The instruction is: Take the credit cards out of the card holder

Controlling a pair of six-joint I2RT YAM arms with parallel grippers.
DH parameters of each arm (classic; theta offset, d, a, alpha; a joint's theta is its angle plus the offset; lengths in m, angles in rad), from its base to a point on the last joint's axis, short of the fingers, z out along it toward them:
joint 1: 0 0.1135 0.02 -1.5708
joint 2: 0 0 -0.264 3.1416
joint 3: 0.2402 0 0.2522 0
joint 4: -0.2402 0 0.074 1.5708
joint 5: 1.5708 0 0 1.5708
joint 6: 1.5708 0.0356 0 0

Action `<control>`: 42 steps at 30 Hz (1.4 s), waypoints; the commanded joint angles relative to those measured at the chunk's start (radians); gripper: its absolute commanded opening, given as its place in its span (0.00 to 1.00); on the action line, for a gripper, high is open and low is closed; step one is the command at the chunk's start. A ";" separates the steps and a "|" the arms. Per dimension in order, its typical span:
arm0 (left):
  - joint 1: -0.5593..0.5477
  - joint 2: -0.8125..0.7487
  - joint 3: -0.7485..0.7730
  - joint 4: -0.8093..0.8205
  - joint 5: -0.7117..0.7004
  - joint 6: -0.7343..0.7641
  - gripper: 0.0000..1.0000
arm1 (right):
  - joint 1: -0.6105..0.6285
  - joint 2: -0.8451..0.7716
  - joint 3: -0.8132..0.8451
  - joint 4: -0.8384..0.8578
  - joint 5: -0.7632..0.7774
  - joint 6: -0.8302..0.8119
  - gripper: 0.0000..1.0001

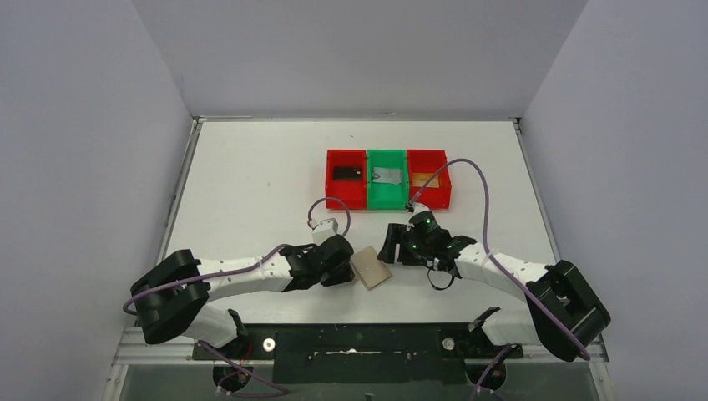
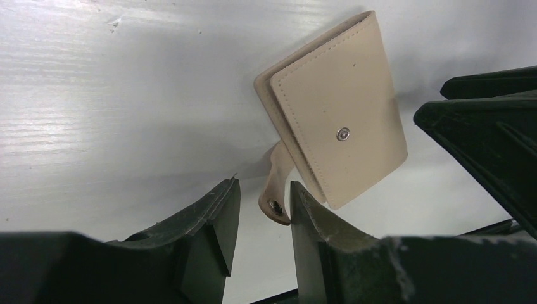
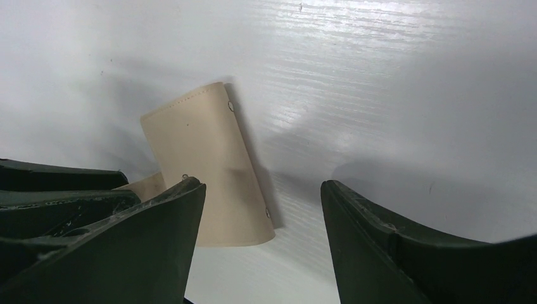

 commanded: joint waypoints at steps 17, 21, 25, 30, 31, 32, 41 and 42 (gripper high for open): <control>0.023 -0.171 -0.071 0.168 -0.033 0.031 0.00 | 0.152 0.049 0.160 -0.078 0.123 -0.090 0.75; 0.036 -0.261 -0.095 0.231 -0.025 0.076 0.00 | 0.183 0.087 0.203 -0.080 0.125 -0.097 0.77; 0.075 -0.292 -0.098 0.213 0.013 0.089 0.00 | 0.192 0.111 0.214 -0.048 0.085 -0.090 0.79; 0.083 -0.307 -0.099 0.210 0.021 0.098 0.00 | 0.192 0.102 0.203 0.012 0.046 -0.039 0.79; 0.083 -0.307 -0.098 0.209 0.023 0.098 0.00 | 0.190 0.099 0.207 0.014 0.041 -0.036 0.80; 0.083 -0.306 -0.098 0.208 0.024 0.097 0.00 | 0.192 0.097 0.212 0.015 0.031 -0.036 0.81; 0.086 -0.308 -0.094 0.210 0.025 0.094 0.00 | 0.191 0.110 0.224 0.019 -0.001 -0.029 0.81; 0.086 -0.308 -0.095 0.210 0.025 0.094 0.00 | 0.192 0.113 0.227 0.017 -0.001 -0.031 0.81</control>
